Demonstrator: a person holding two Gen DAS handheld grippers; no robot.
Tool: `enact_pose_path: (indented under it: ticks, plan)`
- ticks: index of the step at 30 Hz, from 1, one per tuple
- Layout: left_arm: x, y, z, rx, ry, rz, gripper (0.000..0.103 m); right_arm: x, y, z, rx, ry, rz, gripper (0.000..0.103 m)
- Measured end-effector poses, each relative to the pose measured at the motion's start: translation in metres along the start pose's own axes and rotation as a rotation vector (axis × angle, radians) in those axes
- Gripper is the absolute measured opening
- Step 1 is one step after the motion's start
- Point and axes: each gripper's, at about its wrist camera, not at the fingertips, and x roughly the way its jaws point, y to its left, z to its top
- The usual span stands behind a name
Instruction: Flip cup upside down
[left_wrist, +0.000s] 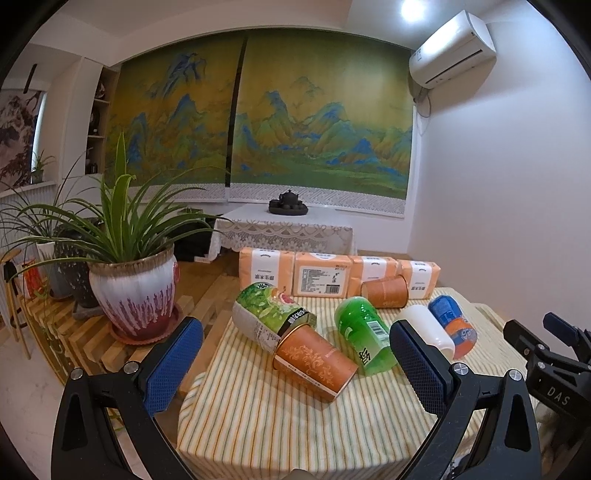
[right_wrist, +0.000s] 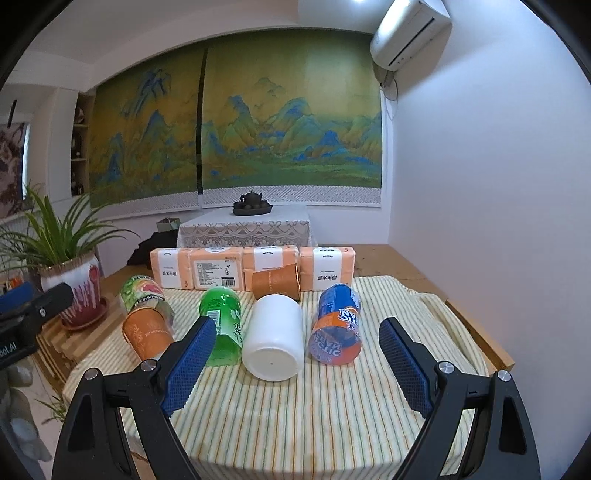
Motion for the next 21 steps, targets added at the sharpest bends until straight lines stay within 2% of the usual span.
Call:
enact_pose_path:
  ticks: [5, 11, 16, 21]
  plan:
    - [0.0, -0.002, 0.002, 0.0, 0.0, -0.003, 0.102, -0.005, -0.004, 0.004, 0.032, -0.034, -0.002, 0.087]
    - [0.001, -0.005, 0.004, 0.011, -0.004, -0.004, 0.102, -0.013, -0.015, 0.009, 0.137, -0.084, 0.014, 0.087]
    - [0.002, -0.008, 0.004, 0.017, 0.001, -0.005, 0.102, -0.01, -0.005, 0.014, 0.0, -0.045, -0.016, 0.087]
    - [0.003, -0.012, 0.003, 0.023, -0.001, 0.0, 0.102, -0.006, -0.007, 0.011, -0.015, -0.018, -0.024, 0.087]
